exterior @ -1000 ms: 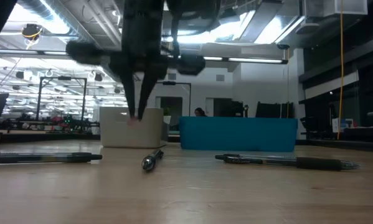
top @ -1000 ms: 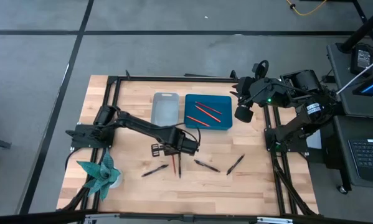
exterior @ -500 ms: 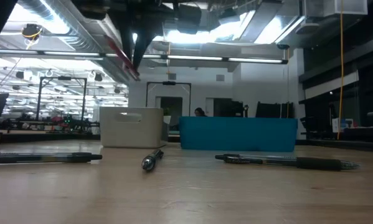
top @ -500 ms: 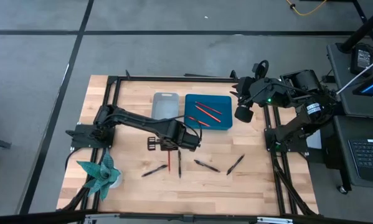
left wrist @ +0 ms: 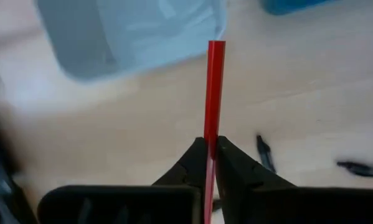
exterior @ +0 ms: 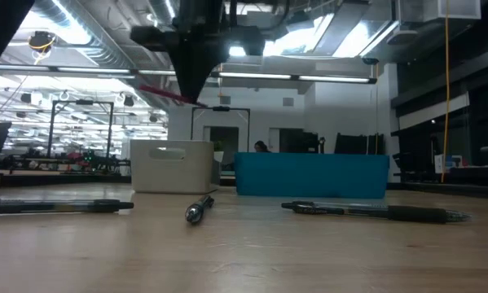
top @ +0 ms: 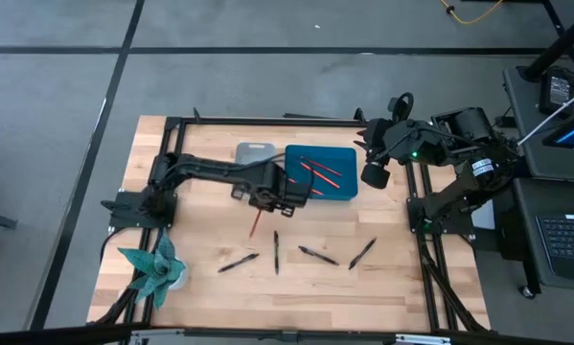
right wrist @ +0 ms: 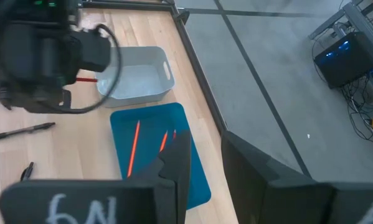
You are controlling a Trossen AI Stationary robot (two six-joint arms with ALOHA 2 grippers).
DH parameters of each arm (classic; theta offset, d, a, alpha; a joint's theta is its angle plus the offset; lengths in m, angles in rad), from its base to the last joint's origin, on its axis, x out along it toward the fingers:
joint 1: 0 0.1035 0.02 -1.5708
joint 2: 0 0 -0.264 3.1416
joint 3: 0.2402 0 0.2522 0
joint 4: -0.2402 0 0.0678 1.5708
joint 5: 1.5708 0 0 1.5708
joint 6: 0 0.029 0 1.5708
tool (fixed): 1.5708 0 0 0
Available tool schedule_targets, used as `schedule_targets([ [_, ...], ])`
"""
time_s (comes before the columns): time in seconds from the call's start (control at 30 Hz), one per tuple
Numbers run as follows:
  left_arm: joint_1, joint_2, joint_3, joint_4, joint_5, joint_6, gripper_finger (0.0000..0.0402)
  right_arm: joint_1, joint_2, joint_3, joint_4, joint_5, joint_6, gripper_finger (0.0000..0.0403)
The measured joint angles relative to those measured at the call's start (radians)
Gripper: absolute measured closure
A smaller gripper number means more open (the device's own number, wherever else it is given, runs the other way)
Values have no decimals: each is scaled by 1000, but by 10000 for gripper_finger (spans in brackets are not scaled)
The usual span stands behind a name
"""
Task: Sort pens & pencils
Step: Put the red pencil into the blue bin
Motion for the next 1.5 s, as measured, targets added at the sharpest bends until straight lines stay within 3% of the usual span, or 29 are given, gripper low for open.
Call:
schedule_targets([
  [0.6, 193, 0, 0, 23, -95, 752, 385, 0, 0, 0, 0, 0, -52, 310],
  [1.07, 257, -1, 54, 212, -128, 1028, 385, 0, 0, 0, 0, 0, 23, 310],
  [1.23, 281, 45, 145, 245, -127, 1127, 385, 0, 0, 0, 0, 0, 66, 310],
  [1.5, 309, 316, 470, 242, -110, 1338, 384, 0, 0, 0, 0, 0, 139, 310],
])
